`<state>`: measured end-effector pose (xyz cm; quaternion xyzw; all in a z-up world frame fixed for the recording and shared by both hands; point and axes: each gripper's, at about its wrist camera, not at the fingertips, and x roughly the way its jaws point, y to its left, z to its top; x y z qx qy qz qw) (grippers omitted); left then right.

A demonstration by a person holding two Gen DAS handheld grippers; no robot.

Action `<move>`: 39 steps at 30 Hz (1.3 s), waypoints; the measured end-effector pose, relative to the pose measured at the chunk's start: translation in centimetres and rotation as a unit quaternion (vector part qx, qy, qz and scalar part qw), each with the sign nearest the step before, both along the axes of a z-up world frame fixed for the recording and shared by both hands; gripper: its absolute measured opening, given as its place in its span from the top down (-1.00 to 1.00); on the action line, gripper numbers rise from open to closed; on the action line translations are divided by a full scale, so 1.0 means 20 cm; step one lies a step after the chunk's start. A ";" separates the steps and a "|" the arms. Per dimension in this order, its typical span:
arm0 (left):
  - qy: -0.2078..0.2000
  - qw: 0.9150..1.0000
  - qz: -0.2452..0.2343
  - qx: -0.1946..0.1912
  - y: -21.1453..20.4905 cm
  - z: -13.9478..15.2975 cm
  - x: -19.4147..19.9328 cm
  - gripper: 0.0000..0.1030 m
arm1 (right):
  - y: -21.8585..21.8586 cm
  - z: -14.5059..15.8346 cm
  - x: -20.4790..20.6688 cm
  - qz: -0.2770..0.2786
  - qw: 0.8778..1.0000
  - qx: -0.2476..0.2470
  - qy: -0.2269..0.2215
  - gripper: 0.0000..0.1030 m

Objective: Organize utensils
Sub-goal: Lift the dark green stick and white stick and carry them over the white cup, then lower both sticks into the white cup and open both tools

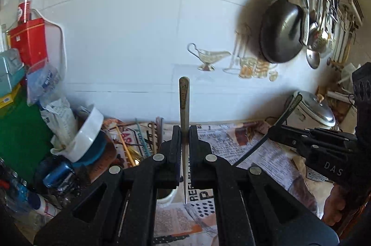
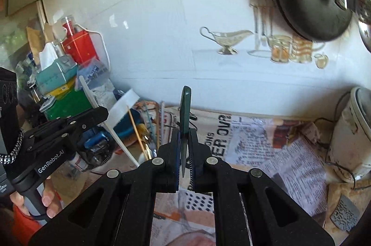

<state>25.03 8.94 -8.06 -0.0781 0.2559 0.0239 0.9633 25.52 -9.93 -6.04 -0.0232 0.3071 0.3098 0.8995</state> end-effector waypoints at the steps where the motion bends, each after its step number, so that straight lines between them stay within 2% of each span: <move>1: -0.003 1.000 0.005 0.000 0.03 0.01 0.00 0.92 | 0.03 0.01 0.00 0.004 1.000 0.002 -0.003 0.88; 8: -0.019 0.999 0.025 -0.005 0.19 0.04 0.00 0.92 | 0.20 0.03 0.01 0.026 1.000 0.009 -0.009 0.88; 13: -0.013 0.999 0.036 0.001 0.25 -0.01 0.04 0.92 | 0.31 -0.04 0.03 0.038 0.999 -0.002 0.001 0.88; 16: 0.004 0.999 0.047 0.007 0.28 -0.10 0.10 0.92 | 0.37 -0.11 0.06 0.039 0.999 -0.013 0.014 0.88; 21: 0.039 0.998 0.048 -0.008 0.32 -0.27 0.17 0.92 | 0.42 -0.22 0.09 0.035 0.998 -0.027 0.042 0.88; 27: 0.086 0.996 0.032 -0.023 0.33 -0.43 0.23 0.92 | 0.50 -0.33 0.12 0.037 0.995 -0.057 0.068 0.88; 33: 0.123 0.991 0.028 -0.038 0.35 -0.50 0.27 0.92 | 0.54 -0.43 0.17 0.031 0.992 -0.073 0.097 0.87; 39: 0.140 0.989 0.031 -0.019 0.30 -0.51 0.28 0.91 | 0.54 -0.44 0.18 0.031 0.991 -0.086 0.101 0.84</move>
